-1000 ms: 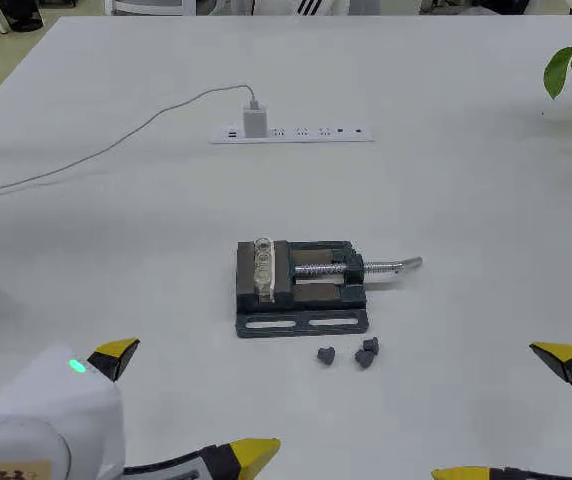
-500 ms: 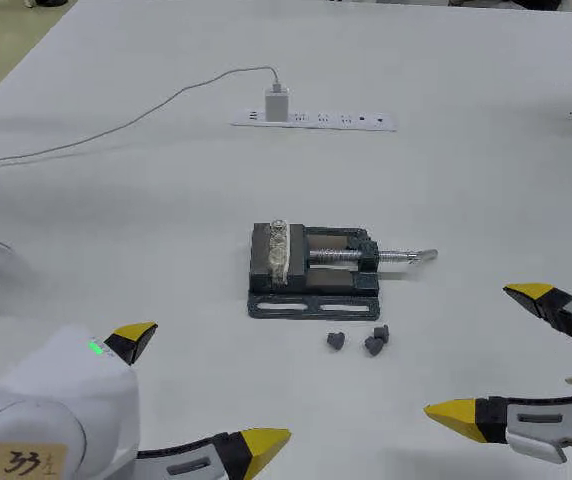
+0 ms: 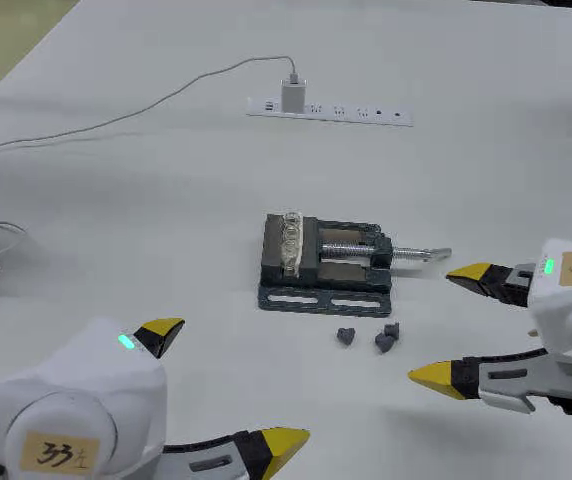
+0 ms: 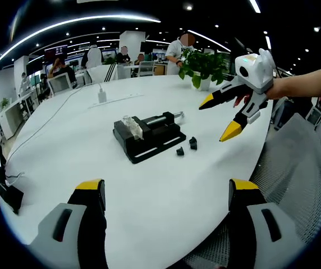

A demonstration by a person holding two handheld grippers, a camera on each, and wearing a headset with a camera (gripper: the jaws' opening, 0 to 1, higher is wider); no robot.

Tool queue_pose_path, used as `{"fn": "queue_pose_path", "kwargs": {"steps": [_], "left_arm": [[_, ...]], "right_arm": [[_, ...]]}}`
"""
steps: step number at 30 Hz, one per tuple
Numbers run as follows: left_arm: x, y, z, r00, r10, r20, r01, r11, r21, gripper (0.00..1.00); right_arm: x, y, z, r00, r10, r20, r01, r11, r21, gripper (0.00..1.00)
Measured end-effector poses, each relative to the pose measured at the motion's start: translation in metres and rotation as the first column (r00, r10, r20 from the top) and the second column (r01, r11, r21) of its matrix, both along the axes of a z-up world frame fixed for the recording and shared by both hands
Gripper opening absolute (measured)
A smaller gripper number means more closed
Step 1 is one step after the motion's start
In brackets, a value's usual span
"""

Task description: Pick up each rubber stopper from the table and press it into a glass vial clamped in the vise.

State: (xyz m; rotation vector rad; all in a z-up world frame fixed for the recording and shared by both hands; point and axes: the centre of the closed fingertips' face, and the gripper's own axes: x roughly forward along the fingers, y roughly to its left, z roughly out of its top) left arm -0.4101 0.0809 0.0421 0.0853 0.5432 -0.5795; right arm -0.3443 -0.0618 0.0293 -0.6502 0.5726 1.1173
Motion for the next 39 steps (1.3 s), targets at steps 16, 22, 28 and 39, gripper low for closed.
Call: {"fn": "queue_pose_path", "kwargs": {"steps": [16, 22, 28, 39], "left_arm": [[0.002, 0.000, -0.005, 1.000, -0.020, -0.021, 0.020, 1.000, 0.008, 0.86], [0.003, -0.001, -0.005, 0.999, -0.023, -0.024, 0.023, 1.000, 0.006, 0.86], [0.002, -0.001, -0.008, 0.999, -0.024, -0.034, 0.024, 1.000, 0.004, 0.85], [0.002, 0.002, -0.012, 0.999, -0.019, -0.045, 0.019, 1.000, 0.001, 0.84]], "right_arm": [[0.013, 0.023, -0.016, 0.969, 0.238, -0.062, -0.244, 0.961, -0.129, 0.26], [0.014, 0.032, -0.021, 0.945, 0.312, -0.096, -0.323, 0.935, -0.146, 0.14], [0.013, 0.041, -0.025, 0.919, 0.373, -0.126, -0.390, 0.906, -0.164, 0.08], [0.007, 0.051, -0.039, 0.867, 0.473, -0.158, -0.497, 0.842, -0.209, 0.04]]}}
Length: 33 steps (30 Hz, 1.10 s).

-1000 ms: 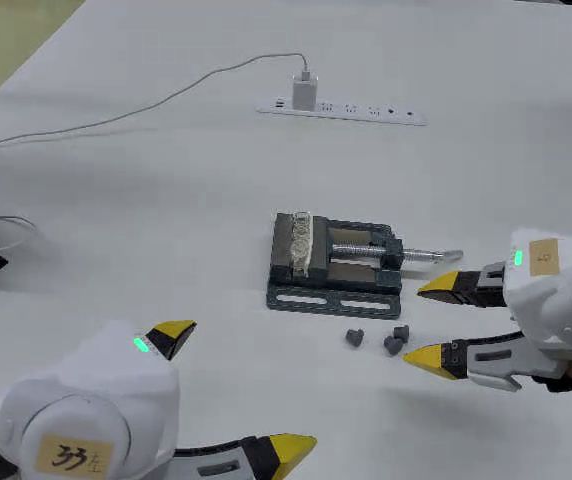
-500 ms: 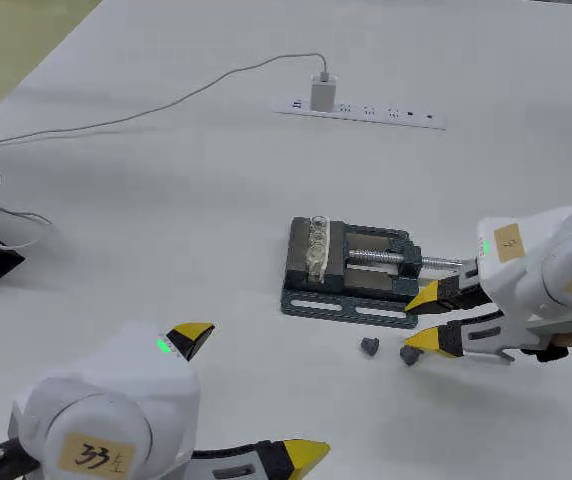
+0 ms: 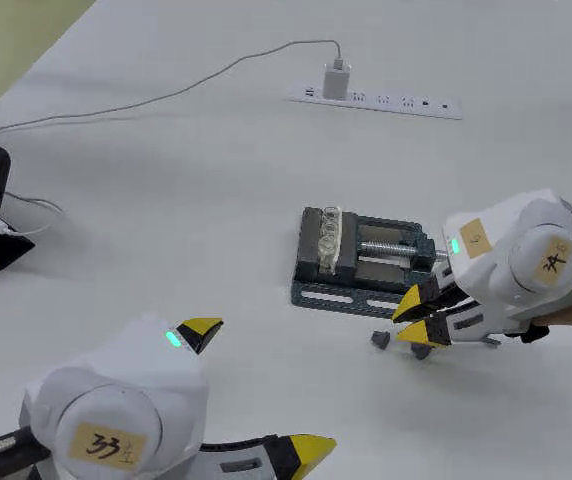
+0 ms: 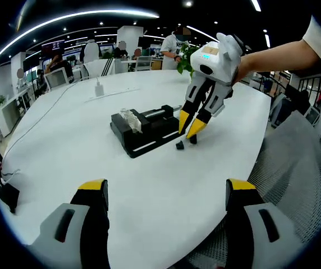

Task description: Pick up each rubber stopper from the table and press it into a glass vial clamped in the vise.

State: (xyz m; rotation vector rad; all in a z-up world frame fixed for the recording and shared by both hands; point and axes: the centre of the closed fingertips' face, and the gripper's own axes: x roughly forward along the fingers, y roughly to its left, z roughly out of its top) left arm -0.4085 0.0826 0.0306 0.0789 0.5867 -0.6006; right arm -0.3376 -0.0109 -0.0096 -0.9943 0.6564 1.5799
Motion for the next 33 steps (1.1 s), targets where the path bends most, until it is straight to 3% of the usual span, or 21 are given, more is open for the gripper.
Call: {"fn": "queue_pose_path", "kwargs": {"steps": [6, 20, 26, 33], "left_arm": [[-0.001, 0.001, -0.001, 1.000, 0.006, -0.004, -0.006, 1.000, -0.004, 0.84], [-0.004, 0.003, -0.006, 1.000, 0.024, -0.017, -0.024, 1.000, -0.016, 0.84], [-0.003, 0.004, -0.005, 1.000, 0.027, -0.015, -0.027, 0.999, -0.017, 0.83], [-0.003, 0.003, -0.005, 1.000, 0.025, -0.015, -0.025, 0.999, -0.019, 0.83]], "right_arm": [[-0.002, 0.001, -0.004, 0.999, 0.051, 0.003, -0.051, 0.998, -0.022, 0.02], [-0.005, 0.004, -0.011, 0.996, 0.092, 0.003, -0.092, 0.995, -0.037, 0.01], [-0.003, 0.002, -0.011, 0.996, 0.089, 0.010, -0.089, 0.995, -0.050, 0.01], [-0.001, 0.002, -0.011, 1.000, 0.031, 0.002, -0.031, 0.998, -0.056, 0.00]]}}
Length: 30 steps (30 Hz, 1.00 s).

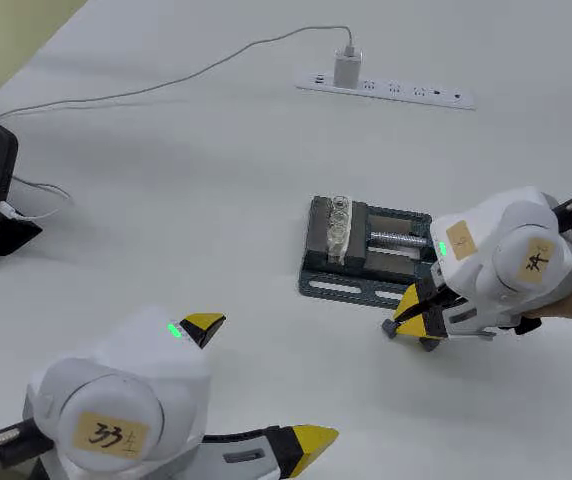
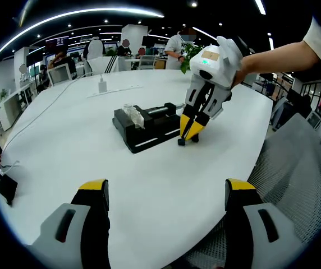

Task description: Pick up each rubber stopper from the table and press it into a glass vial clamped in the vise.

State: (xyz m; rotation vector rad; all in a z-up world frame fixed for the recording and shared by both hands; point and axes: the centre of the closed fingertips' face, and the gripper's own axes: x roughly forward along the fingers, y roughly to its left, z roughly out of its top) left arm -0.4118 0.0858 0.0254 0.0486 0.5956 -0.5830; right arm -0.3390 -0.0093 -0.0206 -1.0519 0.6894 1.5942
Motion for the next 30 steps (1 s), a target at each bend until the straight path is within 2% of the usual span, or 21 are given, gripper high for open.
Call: {"fn": "queue_pose_path", "kwargs": {"steps": [3, 4, 7, 10, 17, 20, 22, 25, 29, 30], "left_arm": [[-0.001, -0.001, 0.000, 1.000, -0.001, 0.000, 0.001, 1.000, -0.001, 0.83], [-0.001, -0.001, 0.000, 1.000, -0.001, 0.000, 0.001, 1.000, -0.001, 0.83], [-0.001, -0.001, 0.000, 1.000, 0.000, 0.000, 0.000, 1.000, -0.003, 0.83], [-0.001, -0.001, -0.001, 1.000, 0.000, 0.000, 0.000, 1.000, -0.004, 0.83], [0.000, -0.002, 0.000, 1.000, 0.002, 0.003, -0.002, 1.000, -0.011, 0.81], [0.002, -0.003, 0.002, 1.000, -0.003, 0.012, 0.003, 1.000, -0.010, 0.81], [0.003, -0.003, 0.004, 1.000, -0.008, 0.019, 0.008, 1.000, -0.008, 0.80], [0.006, -0.004, 0.007, 0.999, -0.027, 0.042, 0.027, 1.000, 0.003, 0.78], [0.010, -0.004, 0.011, 0.996, -0.059, 0.070, 0.057, 0.998, 0.026, 0.75], [0.011, -0.005, 0.013, 0.994, -0.071, 0.081, 0.068, 0.997, 0.031, 0.75]], "right_arm": [[0.000, 0.000, 0.000, 0.999, -0.043, -0.022, 0.043, 0.999, -0.002, 0.00], [-0.001, 0.001, 0.000, 0.997, -0.069, -0.043, 0.069, 0.998, 0.000, 0.00], [-0.002, 0.001, 0.000, 0.988, -0.134, -0.079, 0.134, 0.991, -0.008, 0.00], [-0.001, 0.001, 0.000, 0.973, -0.200, -0.114, 0.201, 0.980, -0.008, 0.00], [-0.002, 0.000, 0.000, 0.951, -0.268, -0.154, 0.273, 0.962, 0.007, 0.00], [-0.003, 0.001, 0.002, 0.934, -0.306, -0.187, 0.316, 0.948, 0.026, 0.00], [-0.001, 0.002, 0.006, 0.929, -0.318, -0.187, 0.331, 0.943, 0.042, 0.00], [-0.001, 0.006, 0.017, 0.887, -0.387, -0.254, 0.417, 0.905, 0.078, 0.00], [-0.002, 0.010, 0.032, 0.833, -0.441, -0.334, 0.501, 0.857, 0.119, 0.00], [-0.003, 0.011, 0.037, 0.816, -0.451, -0.362, 0.523, 0.842, 0.130, 0.00]]}}
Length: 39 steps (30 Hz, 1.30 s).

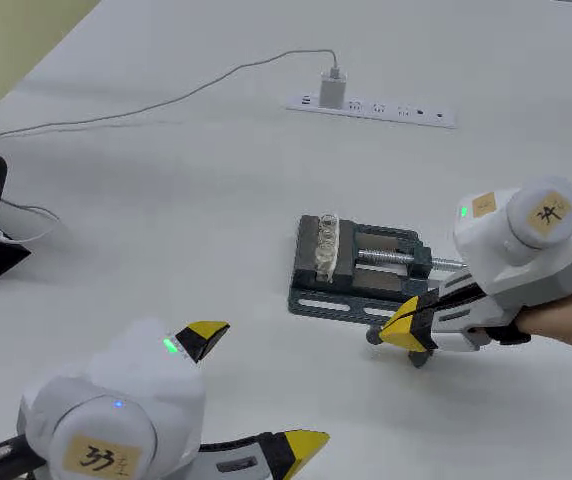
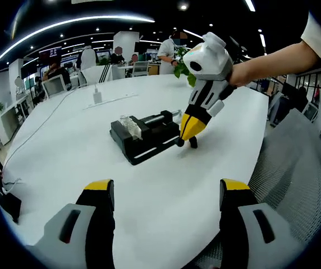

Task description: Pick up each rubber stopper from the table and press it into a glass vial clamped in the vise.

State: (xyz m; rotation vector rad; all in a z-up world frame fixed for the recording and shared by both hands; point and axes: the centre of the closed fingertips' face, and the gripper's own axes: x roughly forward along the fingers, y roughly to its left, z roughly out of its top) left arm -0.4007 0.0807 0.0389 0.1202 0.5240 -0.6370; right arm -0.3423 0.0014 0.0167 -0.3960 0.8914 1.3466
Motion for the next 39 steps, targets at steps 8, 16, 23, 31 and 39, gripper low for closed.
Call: {"fn": "queue_pose_path", "kwargs": {"steps": [8, 16, 23, 31, 39], "left_arm": [[0.011, -0.006, 0.016, 0.993, -0.081, 0.081, 0.078, 0.996, 0.032, 0.67], [0.021, -0.020, 0.034, 0.967, -0.188, 0.170, 0.180, 0.982, 0.059, 0.51], [0.024, -0.039, 0.052, 0.937, -0.251, 0.242, 0.245, 0.968, 0.054, 0.42], [0.026, -0.061, 0.073, 0.902, -0.306, 0.304, 0.309, 0.950, 0.038, 0.31], [0.023, -0.072, 0.080, 0.887, -0.337, 0.315, 0.352, 0.936, 0.013, 0.16]], "right_arm": [[-0.007, 0.003, 0.030, 0.978, -0.139, -0.156, 0.164, 0.973, 0.163, 0.00], [-0.020, 0.008, 0.066, 0.905, -0.227, -0.359, 0.342, 0.891, 0.298, 0.00], [-0.028, 0.010, 0.093, 0.827, -0.235, -0.510, 0.457, 0.809, 0.369, 0.00], [-0.036, 0.010, 0.105, 0.711, -0.197, -0.675, 0.560, 0.738, 0.375, 0.00], [-0.040, 0.009, 0.112, 0.613, -0.163, -0.773, 0.639, 0.677, 0.364, 0.00]]}}
